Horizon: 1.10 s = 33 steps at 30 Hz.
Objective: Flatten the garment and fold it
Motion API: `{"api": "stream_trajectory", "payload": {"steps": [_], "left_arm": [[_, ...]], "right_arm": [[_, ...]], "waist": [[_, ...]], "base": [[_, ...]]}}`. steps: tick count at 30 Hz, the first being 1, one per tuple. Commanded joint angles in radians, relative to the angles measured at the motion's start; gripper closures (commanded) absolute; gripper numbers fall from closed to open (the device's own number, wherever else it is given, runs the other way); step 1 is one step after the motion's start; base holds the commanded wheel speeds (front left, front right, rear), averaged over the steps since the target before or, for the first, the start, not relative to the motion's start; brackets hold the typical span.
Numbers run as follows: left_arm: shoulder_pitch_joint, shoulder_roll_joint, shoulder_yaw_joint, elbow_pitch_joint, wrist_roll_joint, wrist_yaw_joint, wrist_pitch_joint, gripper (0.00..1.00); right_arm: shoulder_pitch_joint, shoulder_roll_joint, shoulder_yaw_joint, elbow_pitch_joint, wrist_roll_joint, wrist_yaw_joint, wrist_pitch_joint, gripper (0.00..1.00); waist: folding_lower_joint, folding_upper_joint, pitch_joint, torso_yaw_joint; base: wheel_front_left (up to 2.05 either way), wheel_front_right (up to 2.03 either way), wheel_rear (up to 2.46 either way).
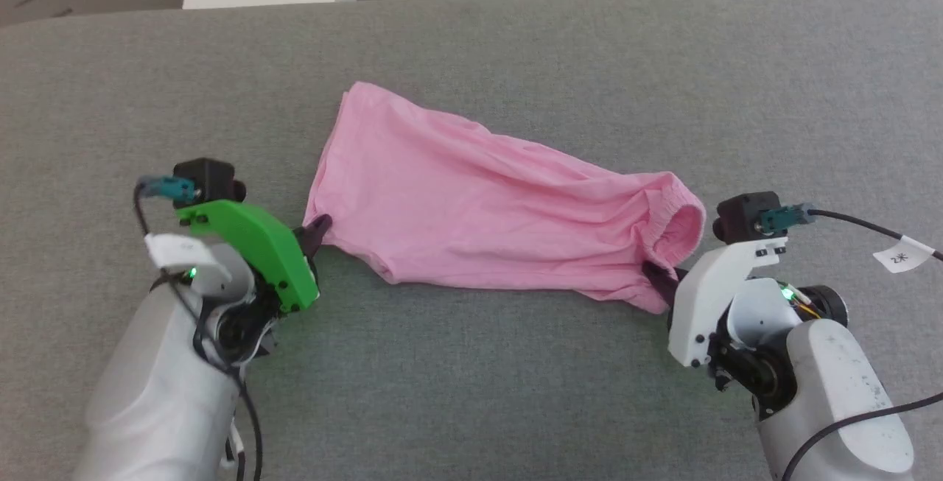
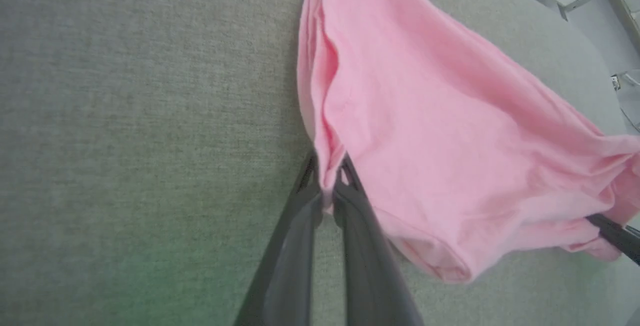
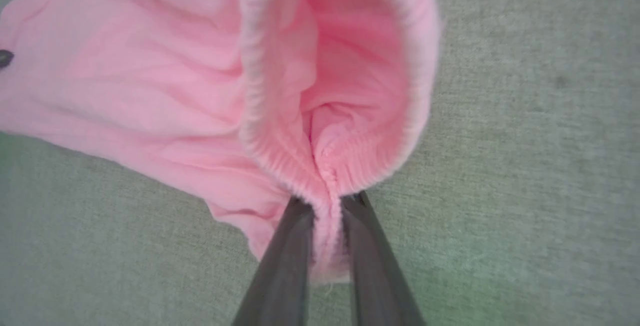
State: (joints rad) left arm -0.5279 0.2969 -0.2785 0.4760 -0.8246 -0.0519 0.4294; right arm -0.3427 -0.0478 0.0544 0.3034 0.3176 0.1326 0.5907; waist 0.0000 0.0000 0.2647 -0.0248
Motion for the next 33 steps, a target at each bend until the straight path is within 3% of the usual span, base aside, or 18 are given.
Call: {"api": "stream_trajectory", "payload": {"steps": [1, 7, 14, 22, 23, 24, 25, 30, 33], "left_arm": [[0.036, 0.008, 0.014, -0.031, -0.016, -0.002, -0.016, 1.00], [0.215, 0.011, 0.062, -0.220, -0.067, 0.036, -0.047, 1.00], [0.438, -0.002, 0.076, -0.434, -0.085, 0.118, -0.058, 1.00], [0.579, -0.028, 0.022, -0.481, -0.076, 0.170, -0.032, 1.00], [0.582, -0.032, 0.018, -0.476, -0.079, 0.174, -0.026, 0.88], [0.582, -0.033, 0.015, -0.475, -0.079, 0.177, -0.022, 0.44], [0.581, -0.032, 0.014, -0.473, -0.077, 0.180, -0.019, 0.00], [0.554, -0.008, 0.043, -0.488, -0.053, 0.196, -0.046, 0.00], [0.517, 0.034, 0.074, -0.515, 0.010, 0.192, -0.120, 0.00]], "right_arm": [[0.014, -0.002, -0.009, -0.005, -0.001, -0.002, 0.009, 1.00], [0.039, -0.002, -0.030, -0.058, 0.006, -0.002, 0.084, 1.00], [0.104, -0.003, -0.065, -0.157, 0.016, -0.002, 0.242, 1.00], [0.187, -0.028, -0.105, -0.255, 0.003, -0.002, 0.379, 1.00], [0.194, -0.028, -0.109, -0.261, -0.002, -0.002, 0.384, 0.54], [0.199, -0.027, -0.111, -0.265, -0.003, -0.002, 0.387, 0.00], [0.205, -0.027, -0.112, -0.270, -0.004, -0.002, 0.391, 0.00], [0.234, -0.020, -0.122, -0.314, 0.008, -0.002, 0.382, 0.00], [0.255, -0.014, -0.143, -0.364, 0.000, -0.002, 0.360, 0.00]], "waist": [[0.0000, 0.0000, -0.018, 0.019], [0.0000, 0.0000, -0.048, 0.059], [0.0000, 0.0000, -0.080, 0.098], [0.0000, 0.0000, -0.105, 0.124], [0.0000, 0.0000, -0.108, 0.124], [0.0000, 0.0000, -0.110, 0.124], [0.0000, 0.0000, -0.114, 0.124], [0.0000, 0.0000, -0.130, 0.116], [0.0000, 0.0000, -0.139, 0.105]], "base": [[0.00, 0.00, 0.00], [0.00, 0.00, 0.00], [0.00, 0.00, 0.00], [0.00, 0.00, 0.00], [0.00, 0.00, 0.00], [0.00, 0.00, 0.00], [0.00, 0.00, 0.00], [0.00, 0.00, 0.00], [0.00, 0.00, 0.00]]}}
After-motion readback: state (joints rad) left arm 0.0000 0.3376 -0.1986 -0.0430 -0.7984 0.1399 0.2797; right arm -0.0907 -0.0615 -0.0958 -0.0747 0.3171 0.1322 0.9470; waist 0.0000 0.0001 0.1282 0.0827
